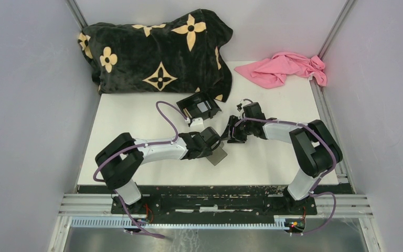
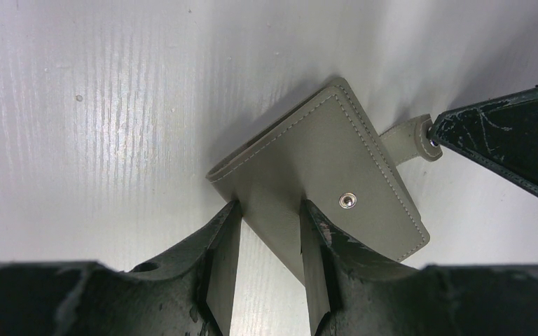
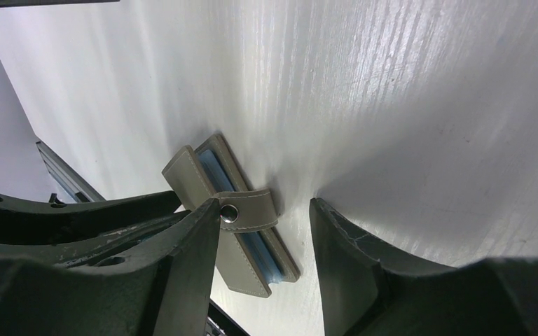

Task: Put the credit cards into the card holder
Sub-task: Close the card holder at the center of the board.

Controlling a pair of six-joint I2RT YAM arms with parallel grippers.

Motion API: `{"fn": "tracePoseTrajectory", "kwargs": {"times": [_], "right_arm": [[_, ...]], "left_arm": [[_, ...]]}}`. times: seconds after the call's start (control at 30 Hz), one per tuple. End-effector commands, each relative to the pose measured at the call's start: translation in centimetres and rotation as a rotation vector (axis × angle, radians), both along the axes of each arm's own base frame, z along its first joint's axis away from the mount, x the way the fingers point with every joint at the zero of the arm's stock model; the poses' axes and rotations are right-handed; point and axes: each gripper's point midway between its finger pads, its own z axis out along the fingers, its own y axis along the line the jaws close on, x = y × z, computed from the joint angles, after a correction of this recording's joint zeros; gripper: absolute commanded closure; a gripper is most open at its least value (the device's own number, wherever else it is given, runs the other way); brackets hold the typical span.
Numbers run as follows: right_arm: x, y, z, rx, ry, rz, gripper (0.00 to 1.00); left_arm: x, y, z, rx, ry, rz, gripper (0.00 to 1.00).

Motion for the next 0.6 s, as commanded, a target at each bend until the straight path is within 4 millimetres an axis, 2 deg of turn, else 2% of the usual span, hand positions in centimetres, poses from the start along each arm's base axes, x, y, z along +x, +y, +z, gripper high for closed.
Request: {"fn": "tracePoseTrajectory", "kwargs": {"times": [0.0,0.57], "right_arm": [[0.8,0.1,1.4,0.041,-0.046,-0.023,0.44],[1.4,-0.1,3.5,0.093,-0.078,-0.058,0.42]], "left_arm": [[-0.2,0.9,-1.3,0.077,0.010,-0.024,0.56],[-0.3,1.0,-1.4,0.080,0.014,-0.024,0.56]]}}
